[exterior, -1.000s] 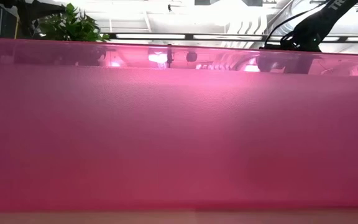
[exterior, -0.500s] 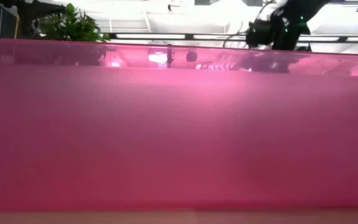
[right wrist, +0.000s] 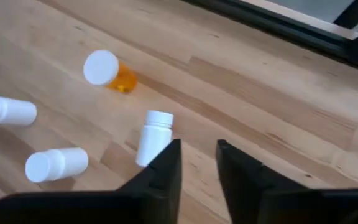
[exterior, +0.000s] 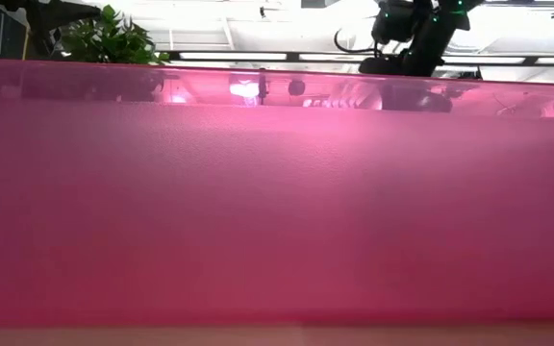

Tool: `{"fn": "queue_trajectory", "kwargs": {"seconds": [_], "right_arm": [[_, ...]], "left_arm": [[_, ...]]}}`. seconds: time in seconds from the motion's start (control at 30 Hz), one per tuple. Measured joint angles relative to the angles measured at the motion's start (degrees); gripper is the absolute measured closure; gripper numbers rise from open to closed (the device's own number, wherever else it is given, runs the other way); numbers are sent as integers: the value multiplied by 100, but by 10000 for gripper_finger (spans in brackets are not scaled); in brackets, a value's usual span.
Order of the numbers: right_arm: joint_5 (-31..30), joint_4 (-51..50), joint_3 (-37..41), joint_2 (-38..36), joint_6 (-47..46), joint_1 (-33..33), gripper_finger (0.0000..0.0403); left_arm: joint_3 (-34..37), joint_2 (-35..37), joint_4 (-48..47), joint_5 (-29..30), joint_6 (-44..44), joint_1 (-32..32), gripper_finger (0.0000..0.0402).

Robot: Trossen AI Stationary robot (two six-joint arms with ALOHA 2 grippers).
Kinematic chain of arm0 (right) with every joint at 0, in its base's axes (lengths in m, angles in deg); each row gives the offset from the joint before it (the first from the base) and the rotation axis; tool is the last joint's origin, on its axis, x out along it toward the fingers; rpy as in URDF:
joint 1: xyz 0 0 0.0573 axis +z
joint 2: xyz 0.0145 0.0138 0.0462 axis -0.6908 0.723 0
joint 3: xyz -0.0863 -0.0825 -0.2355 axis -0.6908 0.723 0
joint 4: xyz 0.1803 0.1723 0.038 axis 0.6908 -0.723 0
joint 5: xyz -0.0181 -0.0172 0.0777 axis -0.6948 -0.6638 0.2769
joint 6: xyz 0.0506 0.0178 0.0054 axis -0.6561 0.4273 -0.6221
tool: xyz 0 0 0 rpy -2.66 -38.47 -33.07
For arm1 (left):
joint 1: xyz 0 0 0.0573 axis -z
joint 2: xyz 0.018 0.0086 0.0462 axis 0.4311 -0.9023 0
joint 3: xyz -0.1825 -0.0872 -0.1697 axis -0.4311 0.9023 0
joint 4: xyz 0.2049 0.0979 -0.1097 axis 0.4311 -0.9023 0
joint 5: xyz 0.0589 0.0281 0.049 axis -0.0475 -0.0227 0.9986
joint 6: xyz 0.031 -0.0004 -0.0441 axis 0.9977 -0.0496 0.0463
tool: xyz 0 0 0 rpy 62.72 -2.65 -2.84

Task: Pick and place pill bottles into a basket
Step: Put the white medicine bottle into the red container

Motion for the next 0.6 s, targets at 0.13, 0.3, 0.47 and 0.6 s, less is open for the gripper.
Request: {"fn": "queue_trajectory", "kwargs": {"seconds": [0.13,0.3,0.47,0.6], "right_arm": [[528,147,2,237,-4,0,226],[1176,769,2,817,19,95,128],[1663,1461,2,1454,137,236,66],[1976,1836,2,1840,301,337,53]], "left_arm": [[0,0,0,-30,-2,-2,165],[0,0,0,-56,-2,-2,165],[0,0,2,-41,-64,0,165],[0,0,2,21,-166,-1,165]]}}
